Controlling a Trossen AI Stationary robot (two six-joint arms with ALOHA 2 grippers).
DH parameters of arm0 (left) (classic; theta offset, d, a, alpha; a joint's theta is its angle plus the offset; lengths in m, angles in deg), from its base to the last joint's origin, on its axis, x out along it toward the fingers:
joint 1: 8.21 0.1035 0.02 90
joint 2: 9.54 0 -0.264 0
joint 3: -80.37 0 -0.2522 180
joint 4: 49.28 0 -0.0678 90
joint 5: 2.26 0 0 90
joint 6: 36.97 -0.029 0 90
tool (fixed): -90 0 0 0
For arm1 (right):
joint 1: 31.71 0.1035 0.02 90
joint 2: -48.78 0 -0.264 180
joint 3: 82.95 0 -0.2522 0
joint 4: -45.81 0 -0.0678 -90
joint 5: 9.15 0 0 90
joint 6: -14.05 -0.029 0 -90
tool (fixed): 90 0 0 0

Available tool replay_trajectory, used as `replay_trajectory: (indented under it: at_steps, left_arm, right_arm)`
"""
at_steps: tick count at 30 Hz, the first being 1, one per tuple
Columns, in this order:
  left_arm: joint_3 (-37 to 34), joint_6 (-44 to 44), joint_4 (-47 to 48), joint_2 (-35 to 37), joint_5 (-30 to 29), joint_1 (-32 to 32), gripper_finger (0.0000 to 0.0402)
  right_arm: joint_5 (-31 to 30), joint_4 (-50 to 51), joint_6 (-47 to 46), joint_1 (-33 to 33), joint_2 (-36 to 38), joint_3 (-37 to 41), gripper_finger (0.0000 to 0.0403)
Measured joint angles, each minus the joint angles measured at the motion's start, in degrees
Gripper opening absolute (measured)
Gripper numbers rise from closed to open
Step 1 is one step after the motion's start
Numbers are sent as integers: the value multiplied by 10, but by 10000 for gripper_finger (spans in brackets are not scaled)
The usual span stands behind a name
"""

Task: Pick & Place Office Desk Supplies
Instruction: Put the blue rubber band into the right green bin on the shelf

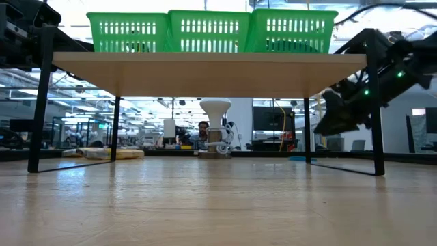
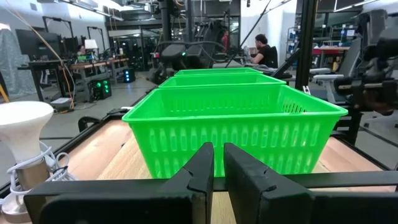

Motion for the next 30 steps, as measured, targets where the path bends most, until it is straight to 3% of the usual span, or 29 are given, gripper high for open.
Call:
replay_trajectory:
  at_steps: [11, 30]
  left_arm:
    - [0, 0, 0, 0, 0, 0, 45]
    - [0, 0, 0, 0, 0, 0, 44]
  right_arm:
    - [97, -61, -14, -78, -104, 0, 155]
    - [122, -72, -13, -90, -270, -75, 155]
